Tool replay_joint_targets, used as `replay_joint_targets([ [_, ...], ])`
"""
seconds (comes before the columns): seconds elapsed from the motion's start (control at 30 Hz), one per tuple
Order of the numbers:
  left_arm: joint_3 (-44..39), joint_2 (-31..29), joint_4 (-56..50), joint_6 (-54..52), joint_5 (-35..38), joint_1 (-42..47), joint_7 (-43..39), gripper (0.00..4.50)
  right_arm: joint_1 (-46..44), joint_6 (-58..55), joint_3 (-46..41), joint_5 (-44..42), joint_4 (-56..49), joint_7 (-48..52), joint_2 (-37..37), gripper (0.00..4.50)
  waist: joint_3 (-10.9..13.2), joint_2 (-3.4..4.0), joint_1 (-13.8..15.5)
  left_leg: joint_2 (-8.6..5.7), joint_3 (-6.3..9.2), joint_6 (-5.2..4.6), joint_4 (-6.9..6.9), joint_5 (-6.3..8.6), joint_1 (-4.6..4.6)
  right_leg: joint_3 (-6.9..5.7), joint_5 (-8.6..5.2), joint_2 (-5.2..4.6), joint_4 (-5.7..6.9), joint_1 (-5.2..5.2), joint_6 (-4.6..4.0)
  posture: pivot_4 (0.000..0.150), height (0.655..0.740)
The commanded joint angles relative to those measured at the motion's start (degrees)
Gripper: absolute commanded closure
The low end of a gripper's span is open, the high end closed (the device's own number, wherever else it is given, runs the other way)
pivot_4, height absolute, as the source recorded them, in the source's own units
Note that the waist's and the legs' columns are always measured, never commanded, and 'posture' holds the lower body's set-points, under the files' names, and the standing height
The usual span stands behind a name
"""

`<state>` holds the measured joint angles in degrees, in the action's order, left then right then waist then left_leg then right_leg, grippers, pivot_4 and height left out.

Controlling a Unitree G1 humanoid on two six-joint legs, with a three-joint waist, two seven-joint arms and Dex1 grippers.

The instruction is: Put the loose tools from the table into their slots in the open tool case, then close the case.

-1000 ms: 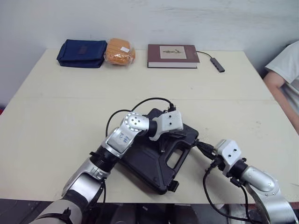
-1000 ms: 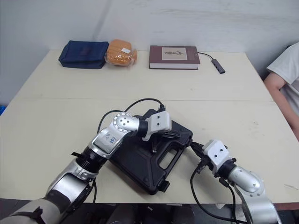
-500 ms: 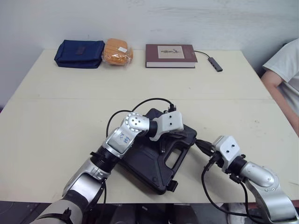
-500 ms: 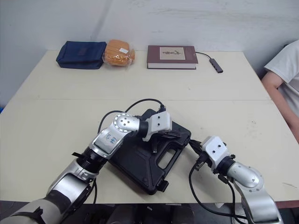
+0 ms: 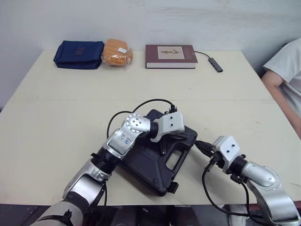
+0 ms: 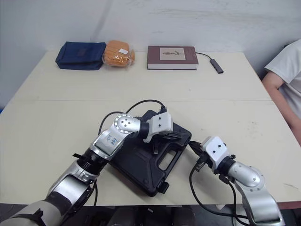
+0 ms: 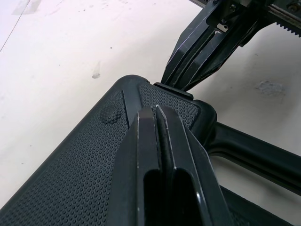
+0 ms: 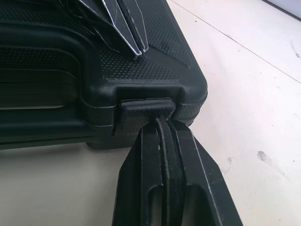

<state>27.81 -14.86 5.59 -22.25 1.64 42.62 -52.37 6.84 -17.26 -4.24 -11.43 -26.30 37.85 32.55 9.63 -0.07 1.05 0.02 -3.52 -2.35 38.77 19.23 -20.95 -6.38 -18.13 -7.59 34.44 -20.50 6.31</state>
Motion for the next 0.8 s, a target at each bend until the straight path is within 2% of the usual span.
replay_joint_targets([
  [0.03, 5.8, -2.4, 7.8, -4.6, -4.8, -4.0, -1.5, 4.46, -2.0, 0.0, 2.0, -2.7, -5.6, 1.6, -0.1, 4.5, 0.0, 0.03, -0.2, 0.01, 0.0, 0.0, -0.04, 0.0, 0.01, 0.0, 0.0, 0.0, -0.01, 0.0, -0.01, 0.15, 0.74],
  [0.3, 5.8, -2.7, 8.3, -5.0, -4.9, -4.3, -1.5, 4.46, -4.0, -1.4, 4.3, -2.0, -6.1, 2.0, -0.3, 4.5, -0.1, 0.02, -1.2, 0.01, -0.07, 0.09, -0.7, -0.06, 0.52, 0.02, -0.04, 0.03, -0.25, 0.27, -0.08, 0.15, 0.74],
  [0.57, 5.9, -3.4, 8.3, -5.5, -5.1, -5.1, -1.3, 4.46, -5.9, -3.0, 7.4, 2.2, -6.8, 0.7, 0.4, 4.5, -0.1, -0.02, -1.5, 0.19, -0.11, 0.27, -0.77, -0.03, 0.7, 0.03, -0.08, 0.18, -0.23, 0.36, -0.21, 0.15, 0.74],
  [0.8, 2.2, -4.2, 4.9, -3.1, -1.9, -5.7, -2.2, 4.46, -3.2, -3.1, 4.4, 0.7, -8.9, 2.2, 2.3, 4.5, -0.1, -0.04, -1.5, 0.22, -0.1, 0.35, -0.82, 0.02, 0.73, 0.03, -0.11, 0.19, -0.26, 0.37, -0.27, 0.15, 0.74],
])
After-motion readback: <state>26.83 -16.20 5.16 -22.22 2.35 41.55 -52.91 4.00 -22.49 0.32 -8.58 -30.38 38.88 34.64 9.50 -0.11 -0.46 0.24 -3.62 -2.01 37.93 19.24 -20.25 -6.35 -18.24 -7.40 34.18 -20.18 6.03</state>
